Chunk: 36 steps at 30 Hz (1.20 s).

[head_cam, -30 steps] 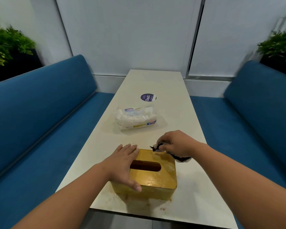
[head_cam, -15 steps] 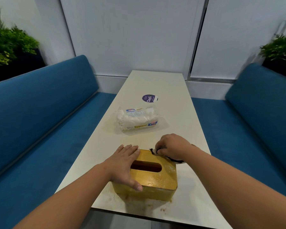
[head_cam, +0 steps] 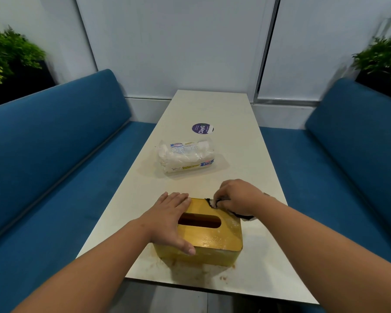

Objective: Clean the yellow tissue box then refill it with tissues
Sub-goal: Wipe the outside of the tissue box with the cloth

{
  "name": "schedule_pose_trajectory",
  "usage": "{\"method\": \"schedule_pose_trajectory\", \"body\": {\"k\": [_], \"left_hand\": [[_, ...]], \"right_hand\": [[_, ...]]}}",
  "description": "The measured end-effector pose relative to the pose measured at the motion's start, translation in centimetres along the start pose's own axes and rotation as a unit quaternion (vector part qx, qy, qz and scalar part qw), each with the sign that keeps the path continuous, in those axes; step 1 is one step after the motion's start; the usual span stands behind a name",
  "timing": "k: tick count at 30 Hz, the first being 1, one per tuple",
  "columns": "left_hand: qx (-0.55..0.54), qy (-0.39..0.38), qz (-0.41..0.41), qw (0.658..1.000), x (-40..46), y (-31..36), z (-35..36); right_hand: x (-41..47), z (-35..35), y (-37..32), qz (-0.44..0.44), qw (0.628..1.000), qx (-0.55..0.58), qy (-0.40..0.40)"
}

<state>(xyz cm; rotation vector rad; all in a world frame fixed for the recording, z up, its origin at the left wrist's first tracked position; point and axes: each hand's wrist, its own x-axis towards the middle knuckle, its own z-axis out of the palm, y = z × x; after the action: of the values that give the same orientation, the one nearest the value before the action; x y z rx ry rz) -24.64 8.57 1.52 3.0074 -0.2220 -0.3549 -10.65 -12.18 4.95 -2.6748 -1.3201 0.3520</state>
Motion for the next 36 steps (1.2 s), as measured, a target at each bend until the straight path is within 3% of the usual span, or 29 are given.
{"method": "schedule_pose_trajectory", "body": {"k": [3,9,14,19,24,31,36], "left_hand": [[0.0,0.0,-0.001,1.0,0.0,0.0,0.1],[0.006,0.004,0.0,1.0,0.0,-0.2,0.3],[0.006,0.002,0.004,1.0,0.0,-0.2,0.3],[0.007,-0.001,0.001,1.0,-0.1,-0.2,0.3],[0.005,0.0,0.0,1.0,0.0,-0.3,0.5],[0.007,0.006,0.003,1.0,0.1,-0.3,0.5],[0.003,0.002,0.001,1.0,-0.1,-0.2,0.4]], "right_hand": [[-0.7,-0.2,1.0,0.017,1.0,-0.007,-0.003],[0.5,0.4,-2.1,-0.029,0.999,-0.037,0.011],[-1.0,-0.2,0.6,0.016,0.999,-0.029,-0.005],[0.1,0.6,-2.1,-0.022,0.998,-0.045,0.024],[-0.9,-0.4,0.4,0.032,0.998,-0.047,0.01],[-0.7,1.0,-2.8,-0.046,0.998,-0.041,0.007],[-1.7,-0.2,0.0,0.012,0.999,-0.039,-0.012]]}}
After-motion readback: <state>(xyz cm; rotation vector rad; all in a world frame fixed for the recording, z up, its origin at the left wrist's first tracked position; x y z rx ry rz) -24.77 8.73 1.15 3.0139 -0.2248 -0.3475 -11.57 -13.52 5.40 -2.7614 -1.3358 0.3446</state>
